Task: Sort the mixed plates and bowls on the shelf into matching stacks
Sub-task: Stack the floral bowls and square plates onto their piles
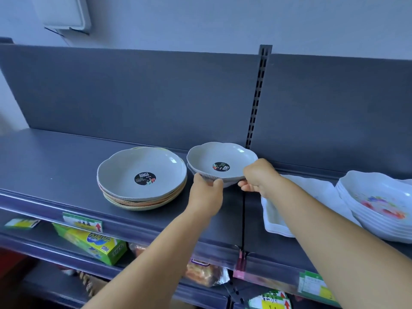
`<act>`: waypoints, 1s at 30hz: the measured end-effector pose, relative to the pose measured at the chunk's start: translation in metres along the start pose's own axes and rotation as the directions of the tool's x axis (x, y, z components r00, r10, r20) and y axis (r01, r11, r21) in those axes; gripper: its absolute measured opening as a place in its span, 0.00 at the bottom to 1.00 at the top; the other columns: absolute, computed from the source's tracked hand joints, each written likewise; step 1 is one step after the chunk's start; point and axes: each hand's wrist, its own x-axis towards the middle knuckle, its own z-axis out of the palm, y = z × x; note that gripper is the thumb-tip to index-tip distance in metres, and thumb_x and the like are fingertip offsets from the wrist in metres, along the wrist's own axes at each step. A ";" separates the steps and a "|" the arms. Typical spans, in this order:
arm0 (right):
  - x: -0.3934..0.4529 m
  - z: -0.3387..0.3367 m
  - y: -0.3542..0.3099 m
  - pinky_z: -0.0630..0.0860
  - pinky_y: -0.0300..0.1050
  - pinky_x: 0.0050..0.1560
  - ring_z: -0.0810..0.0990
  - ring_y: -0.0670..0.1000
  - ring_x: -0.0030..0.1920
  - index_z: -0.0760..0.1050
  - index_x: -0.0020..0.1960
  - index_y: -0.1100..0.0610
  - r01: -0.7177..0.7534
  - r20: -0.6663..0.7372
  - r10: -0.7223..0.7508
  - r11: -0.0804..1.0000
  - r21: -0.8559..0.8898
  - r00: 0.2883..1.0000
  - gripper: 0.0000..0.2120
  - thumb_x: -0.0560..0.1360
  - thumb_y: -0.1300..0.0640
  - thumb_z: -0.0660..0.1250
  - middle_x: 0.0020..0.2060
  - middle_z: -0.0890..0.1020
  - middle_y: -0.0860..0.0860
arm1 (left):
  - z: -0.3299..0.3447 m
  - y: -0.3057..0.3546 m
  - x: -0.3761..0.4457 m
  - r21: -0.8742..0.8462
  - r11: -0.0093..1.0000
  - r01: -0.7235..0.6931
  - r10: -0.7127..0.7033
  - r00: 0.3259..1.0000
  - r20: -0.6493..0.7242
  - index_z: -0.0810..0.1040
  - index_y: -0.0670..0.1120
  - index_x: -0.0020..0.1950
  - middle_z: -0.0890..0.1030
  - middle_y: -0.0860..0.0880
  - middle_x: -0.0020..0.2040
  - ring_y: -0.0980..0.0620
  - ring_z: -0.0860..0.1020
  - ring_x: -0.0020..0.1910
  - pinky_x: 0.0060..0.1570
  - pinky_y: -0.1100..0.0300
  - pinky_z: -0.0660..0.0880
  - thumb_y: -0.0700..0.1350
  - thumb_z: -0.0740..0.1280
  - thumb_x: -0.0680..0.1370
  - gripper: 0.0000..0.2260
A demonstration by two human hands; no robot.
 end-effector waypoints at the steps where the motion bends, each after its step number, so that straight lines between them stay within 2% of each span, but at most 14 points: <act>1: 0.000 -0.003 0.000 0.79 0.41 0.28 0.78 0.51 0.29 0.71 0.62 0.65 0.005 -0.010 -0.004 1.000 0.013 1.000 0.18 0.75 0.68 0.52 0.37 0.79 0.58 | 0.000 0.003 -0.001 0.009 1.000 -0.015 0.015 1.000 0.001 0.70 0.45 0.61 0.80 0.46 0.55 0.48 0.79 0.51 0.42 0.59 0.72 0.46 0.61 0.78 0.13; 3: -0.002 -0.008 -0.002 0.76 0.39 0.23 0.78 0.50 0.27 0.71 0.61 0.67 0.031 -0.027 -0.030 0.999 0.026 0.999 0.18 0.75 0.69 0.52 0.37 0.79 0.59 | 0.001 0.010 -0.004 0.002 0.999 -0.049 0.049 0.999 -0.004 0.70 0.45 0.60 0.80 0.47 0.54 0.47 0.80 0.52 0.42 0.58 0.73 0.47 0.60 0.78 0.12; 8: -0.019 -0.012 -0.018 0.76 0.39 0.27 0.78 0.50 0.30 0.74 0.59 0.67 0.147 0.017 -0.148 0.987 0.065 0.989 0.16 0.76 0.68 0.53 0.36 0.79 0.58 | -0.003 0.029 -0.016 -0.074 0.985 -0.155 0.147 0.983 -0.107 0.67 0.42 0.57 0.79 0.46 0.50 0.48 0.79 0.47 0.42 0.58 0.71 0.46 0.59 0.80 0.10; 11: -0.031 -0.003 -0.027 0.76 0.40 0.28 0.77 0.51 0.30 0.74 0.58 0.66 0.207 0.062 -0.212 0.975 0.078 0.975 0.15 0.76 0.67 0.54 0.35 0.78 0.58 | -0.015 0.036 -0.024 -0.043 0.980 -0.194 0.181 0.961 -0.210 0.67 0.42 0.59 0.74 0.42 0.56 0.50 0.71 0.44 0.45 0.59 0.67 0.45 0.59 0.80 0.10; 13: -0.036 0.008 -0.031 0.77 0.41 0.29 0.77 0.52 0.31 0.73 0.58 0.67 0.232 0.098 -0.239 0.970 0.078 0.966 0.15 0.76 0.66 0.54 0.34 0.79 0.58 | -0.028 0.036 -0.031 0.022 0.986 -0.166 0.166 0.950 -0.264 0.64 0.42 0.66 0.66 0.45 0.60 0.49 0.69 0.49 0.50 0.61 0.64 0.46 0.60 0.81 0.16; 15: -0.039 0.021 -0.033 0.77 0.42 0.30 0.78 0.52 0.31 0.72 0.59 0.66 0.238 0.141 -0.248 0.968 0.082 0.958 0.15 0.75 0.66 0.54 0.35 0.80 0.58 | -0.043 0.032 -0.036 0.106 0.983 -0.148 0.175 0.931 -0.321 0.56 0.41 0.73 0.62 0.44 0.64 0.44 0.69 0.59 0.54 0.58 0.64 0.47 0.62 0.80 0.25; 17: -0.042 0.037 -0.034 0.77 0.42 0.30 0.79 0.52 0.32 0.73 0.59 0.65 0.236 0.184 -0.247 0.968 0.081 0.951 0.15 0.74 0.65 0.55 0.36 0.82 0.58 | -0.060 0.026 -0.040 0.200 0.972 -0.126 0.195 0.906 -0.377 0.47 0.42 0.77 0.57 0.45 0.69 0.43 0.63 0.68 0.62 0.54 0.63 0.49 0.64 0.79 0.34; 19: -0.045 0.053 -0.035 0.77 0.43 0.34 0.79 0.52 0.34 0.73 0.59 0.64 0.234 0.234 -0.245 0.969 0.073 0.941 0.15 0.75 0.64 0.56 0.36 0.82 0.57 | -0.078 0.020 -0.043 0.293 0.953 -0.074 0.201 0.881 -0.428 0.42 0.44 0.79 0.55 0.46 0.71 0.44 0.56 0.71 0.70 0.52 0.58 0.51 0.65 0.78 0.39; 21: -0.049 0.069 -0.037 0.77 0.43 0.36 0.78 0.53 0.35 0.73 0.60 0.63 0.248 0.289 -0.251 0.968 0.048 0.924 0.15 0.76 0.63 0.55 0.36 0.80 0.56 | -0.094 0.013 -0.045 0.412 0.911 0.010 0.199 0.865 -0.461 0.45 0.45 0.79 0.55 0.45 0.71 0.44 0.54 0.72 0.72 0.51 0.55 0.54 0.64 0.78 0.38; 24: -0.054 0.090 -0.037 0.74 0.41 0.33 0.75 0.52 0.34 0.73 0.59 0.63 0.269 0.317 -0.252 0.963 -0.011 0.914 0.14 0.76 0.62 0.55 0.35 0.78 0.55 | -0.117 0.000 -0.046 0.516 0.852 0.092 0.184 0.869 -0.459 0.56 0.45 0.77 0.57 0.44 0.71 0.43 0.55 0.71 0.73 0.49 0.55 0.57 0.62 0.78 0.32; 28: -0.051 0.099 -0.034 0.66 0.45 0.35 0.67 0.53 0.32 0.70 0.49 0.59 0.308 0.282 -0.257 0.939 -0.155 0.924 0.08 0.74 0.58 0.55 0.36 0.74 0.56 | -0.129 -0.009 -0.046 0.599 0.794 0.103 0.180 0.901 -0.395 0.66 0.45 0.72 0.52 0.43 0.76 0.42 0.49 0.76 0.75 0.49 0.51 0.57 0.61 0.79 0.25; 30: -0.053 0.101 -0.035 0.63 0.43 0.34 0.65 0.52 0.31 0.67 0.46 0.58 0.334 0.277 -0.263 0.909 -0.250 0.924 0.06 0.75 0.56 0.55 0.35 0.71 0.54 | -0.136 -0.012 -0.044 0.622 0.778 0.092 0.188 0.910 -0.370 0.70 0.45 0.70 0.50 0.43 0.78 0.43 0.47 0.77 0.75 0.50 0.49 0.57 0.60 0.80 0.23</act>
